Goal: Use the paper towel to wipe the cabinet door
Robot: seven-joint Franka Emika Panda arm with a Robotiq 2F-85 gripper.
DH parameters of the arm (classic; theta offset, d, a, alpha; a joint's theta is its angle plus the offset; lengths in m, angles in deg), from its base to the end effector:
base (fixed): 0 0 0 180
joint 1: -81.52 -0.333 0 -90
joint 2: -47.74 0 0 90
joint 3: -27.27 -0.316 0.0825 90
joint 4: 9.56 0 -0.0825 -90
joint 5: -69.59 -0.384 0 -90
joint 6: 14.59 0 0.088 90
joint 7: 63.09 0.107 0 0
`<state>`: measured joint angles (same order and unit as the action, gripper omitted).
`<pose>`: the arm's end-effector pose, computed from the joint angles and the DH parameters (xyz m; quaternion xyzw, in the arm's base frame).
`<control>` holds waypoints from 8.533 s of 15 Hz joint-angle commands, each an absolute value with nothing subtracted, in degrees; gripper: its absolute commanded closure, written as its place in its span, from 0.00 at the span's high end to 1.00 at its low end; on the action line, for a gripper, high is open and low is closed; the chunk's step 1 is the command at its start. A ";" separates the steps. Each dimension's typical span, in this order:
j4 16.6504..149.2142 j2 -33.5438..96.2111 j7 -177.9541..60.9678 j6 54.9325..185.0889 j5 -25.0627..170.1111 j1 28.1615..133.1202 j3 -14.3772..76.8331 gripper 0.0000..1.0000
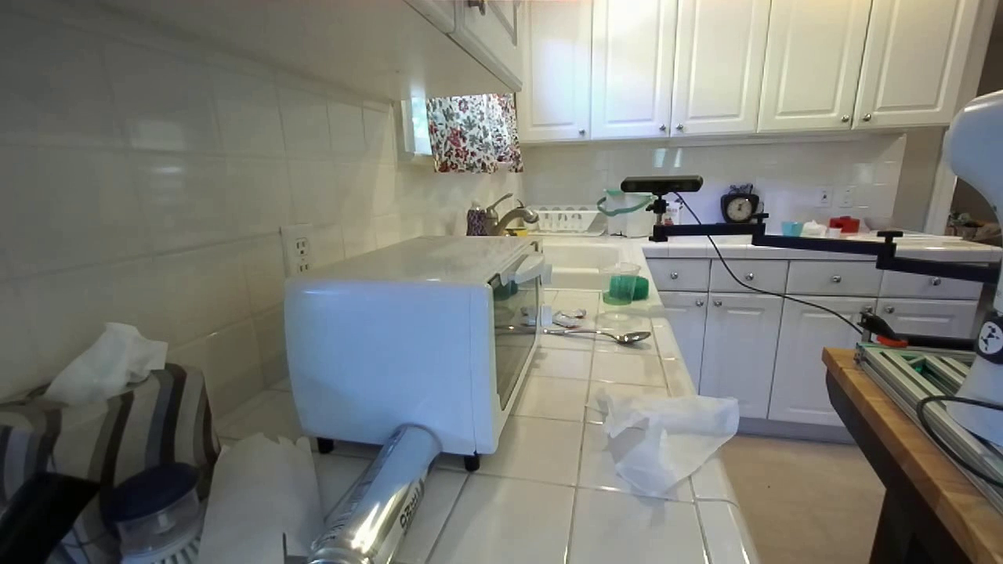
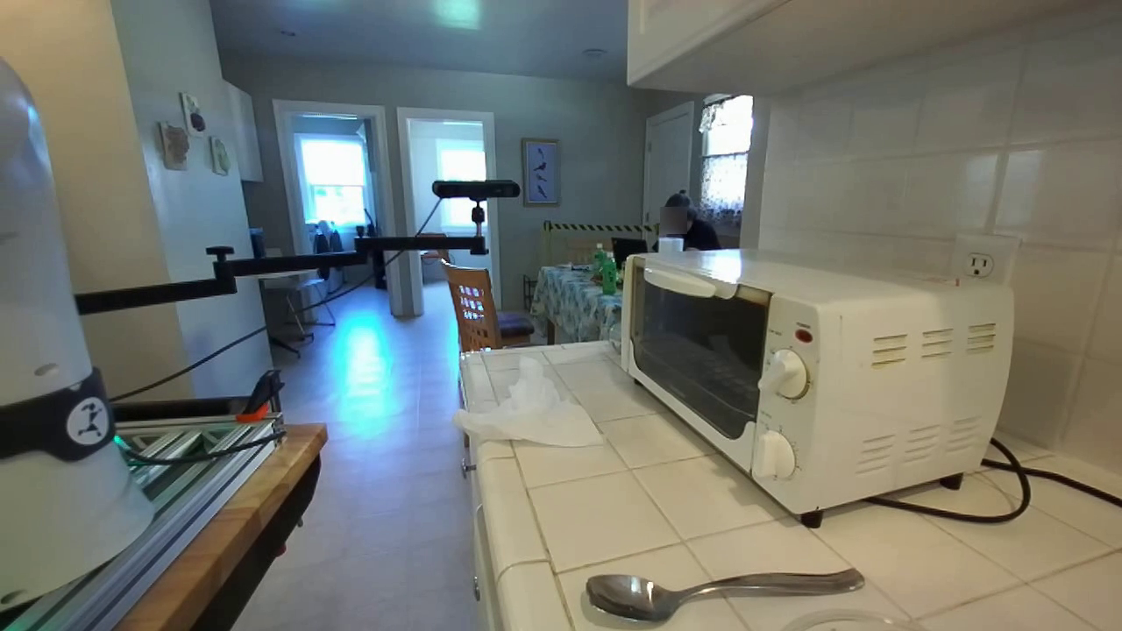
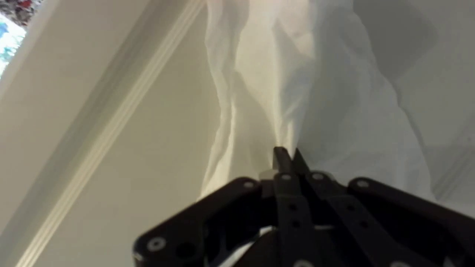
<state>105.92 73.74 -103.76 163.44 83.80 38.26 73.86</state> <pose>0.4874 -0.1194 0.7463 0.7160 0.2484 0.6238 0.1911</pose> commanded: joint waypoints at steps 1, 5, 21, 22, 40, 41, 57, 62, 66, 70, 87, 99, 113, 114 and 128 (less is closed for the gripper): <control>104.09 72.84 -106.87 163.04 83.28 31.62 78.16 0.00; 105.24 72.91 -106.94 162.68 83.50 26.96 81.84 0.00; 104.03 72.83 -106.63 162.20 84.74 33.58 84.38 0.00; 103.04 72.57 -106.98 162.40 84.75 32.58 84.78 0.00; 103.12 69.93 -106.09 161.23 84.09 26.79 83.26 0.00; 103.74 70.10 -105.69 161.24 84.05 27.28 82.74 0.00; 109.90 69.78 -103.06 160.01 84.77 36.83 79.26 0.00; 106.09 68.45 -103.39 160.36 84.85 38.27 78.05 0.00; 103.87 67.69 -103.48 159.05 84.43 37.43 75.69 0.00; 105.92 69.24 -98.68 150.85 83.90 40.24 71.17 0.00; 120.18 73.79 -98.34 122.01 62.02 72.04 45.99 0.00; 119.12 63.48 -108.68 128.34 48.63 73.94 46.94 0.00; 118.25 62.88 -113.50 129.47 44.66 74.86 42.97 0.77; 118.31 62.89 -113.32 129.34 44.52 74.82 42.88 0.83; 117.64 67.22 -95.64 111.41 48.18 78.47 39.10 1.00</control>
